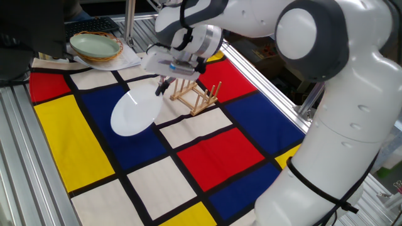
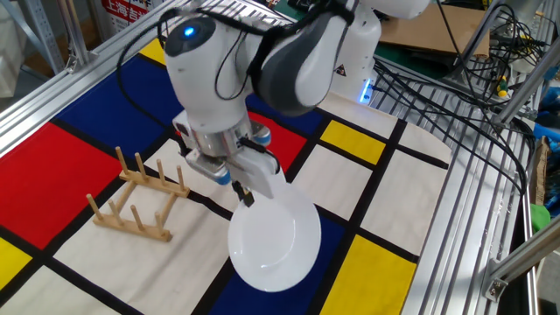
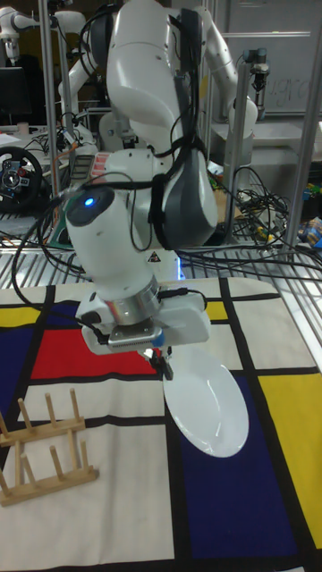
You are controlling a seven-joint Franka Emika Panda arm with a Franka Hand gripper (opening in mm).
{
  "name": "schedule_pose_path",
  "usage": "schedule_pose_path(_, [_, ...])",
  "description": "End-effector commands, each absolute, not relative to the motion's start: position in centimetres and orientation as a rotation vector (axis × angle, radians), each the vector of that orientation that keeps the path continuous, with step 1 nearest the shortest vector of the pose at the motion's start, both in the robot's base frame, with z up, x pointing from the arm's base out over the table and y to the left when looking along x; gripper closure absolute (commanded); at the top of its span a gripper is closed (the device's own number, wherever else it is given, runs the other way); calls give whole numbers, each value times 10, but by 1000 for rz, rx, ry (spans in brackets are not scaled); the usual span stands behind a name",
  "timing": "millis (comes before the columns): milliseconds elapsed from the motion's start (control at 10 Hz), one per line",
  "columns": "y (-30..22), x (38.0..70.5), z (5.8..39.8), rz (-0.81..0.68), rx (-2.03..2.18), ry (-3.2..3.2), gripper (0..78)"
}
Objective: Take the dish off the dish rack
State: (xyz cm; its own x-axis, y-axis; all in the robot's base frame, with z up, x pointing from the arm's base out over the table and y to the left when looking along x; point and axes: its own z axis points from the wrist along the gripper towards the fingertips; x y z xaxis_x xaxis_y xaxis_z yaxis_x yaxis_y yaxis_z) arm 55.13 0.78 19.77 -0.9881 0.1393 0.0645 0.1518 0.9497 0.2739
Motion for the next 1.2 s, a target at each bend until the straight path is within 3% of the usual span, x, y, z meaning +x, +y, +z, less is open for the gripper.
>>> schedule_pose_path(100, [23, 558, 151, -518, -197, -3114, 764])
schedule_pose_path(500, [24, 559, 142, -542, -180, -3130, 764])
schedule_pose_path(700, [24, 560, 139, -385, -133, -3190, 764])
schedule_pose_path(1200, [26, 561, 116, -318, -160, -3309, 764])
